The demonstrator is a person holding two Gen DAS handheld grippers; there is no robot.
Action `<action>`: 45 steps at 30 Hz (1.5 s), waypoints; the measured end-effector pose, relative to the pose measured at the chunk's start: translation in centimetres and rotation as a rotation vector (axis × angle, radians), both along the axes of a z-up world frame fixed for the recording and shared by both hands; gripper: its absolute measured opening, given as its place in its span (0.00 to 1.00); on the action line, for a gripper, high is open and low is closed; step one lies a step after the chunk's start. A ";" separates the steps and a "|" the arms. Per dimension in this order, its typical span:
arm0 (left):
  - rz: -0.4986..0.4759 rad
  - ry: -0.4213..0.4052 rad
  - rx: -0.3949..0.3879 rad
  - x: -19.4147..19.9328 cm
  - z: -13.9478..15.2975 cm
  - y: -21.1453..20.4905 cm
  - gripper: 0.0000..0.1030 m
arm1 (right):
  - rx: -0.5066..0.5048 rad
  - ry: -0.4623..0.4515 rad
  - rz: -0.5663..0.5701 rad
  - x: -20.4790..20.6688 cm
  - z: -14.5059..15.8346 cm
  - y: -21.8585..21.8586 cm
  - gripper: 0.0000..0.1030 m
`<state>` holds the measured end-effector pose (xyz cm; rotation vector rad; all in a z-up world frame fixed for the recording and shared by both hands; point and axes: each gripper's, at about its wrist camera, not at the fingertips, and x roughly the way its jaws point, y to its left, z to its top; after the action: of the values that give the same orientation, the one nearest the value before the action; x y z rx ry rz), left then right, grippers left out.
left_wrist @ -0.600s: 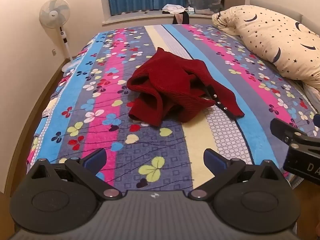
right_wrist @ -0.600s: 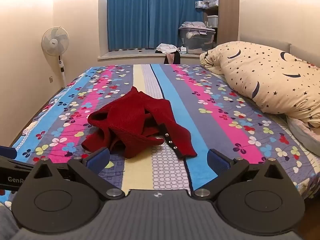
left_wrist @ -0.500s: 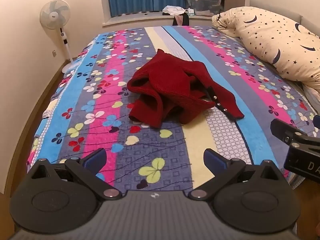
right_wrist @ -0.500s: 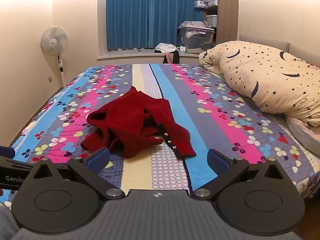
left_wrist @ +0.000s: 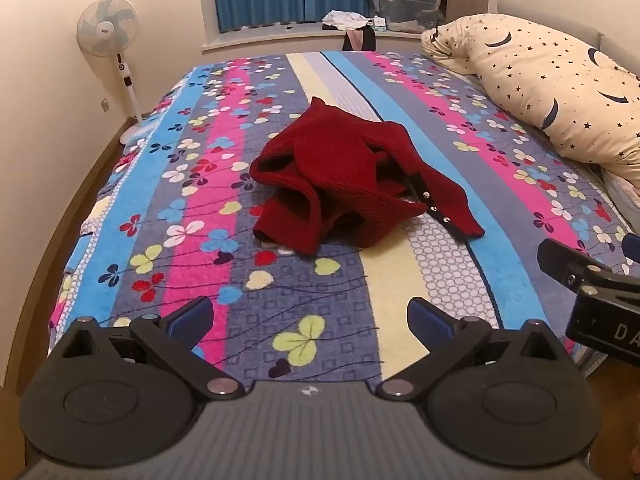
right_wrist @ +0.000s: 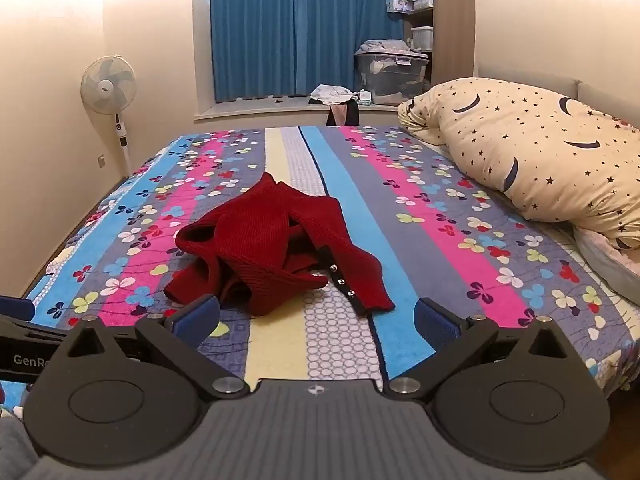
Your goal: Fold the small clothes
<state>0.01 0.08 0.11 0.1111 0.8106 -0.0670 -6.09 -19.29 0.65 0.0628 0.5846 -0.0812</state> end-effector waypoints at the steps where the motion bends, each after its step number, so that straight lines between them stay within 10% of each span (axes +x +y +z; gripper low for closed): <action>1: 0.000 0.001 0.000 0.0 0.0 0.0 1.00 | 0.003 0.003 -0.002 0.2 -0.2 0.2 0.99; 45: 0.009 0.005 0.000 0.4 -0.7 0.6 1.00 | 0.014 0.032 -0.005 0.7 -1.1 0.1 0.99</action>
<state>0.45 0.64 -0.57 0.1071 0.8163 -0.0587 -5.39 -19.15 -0.50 0.0766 0.6174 -0.0826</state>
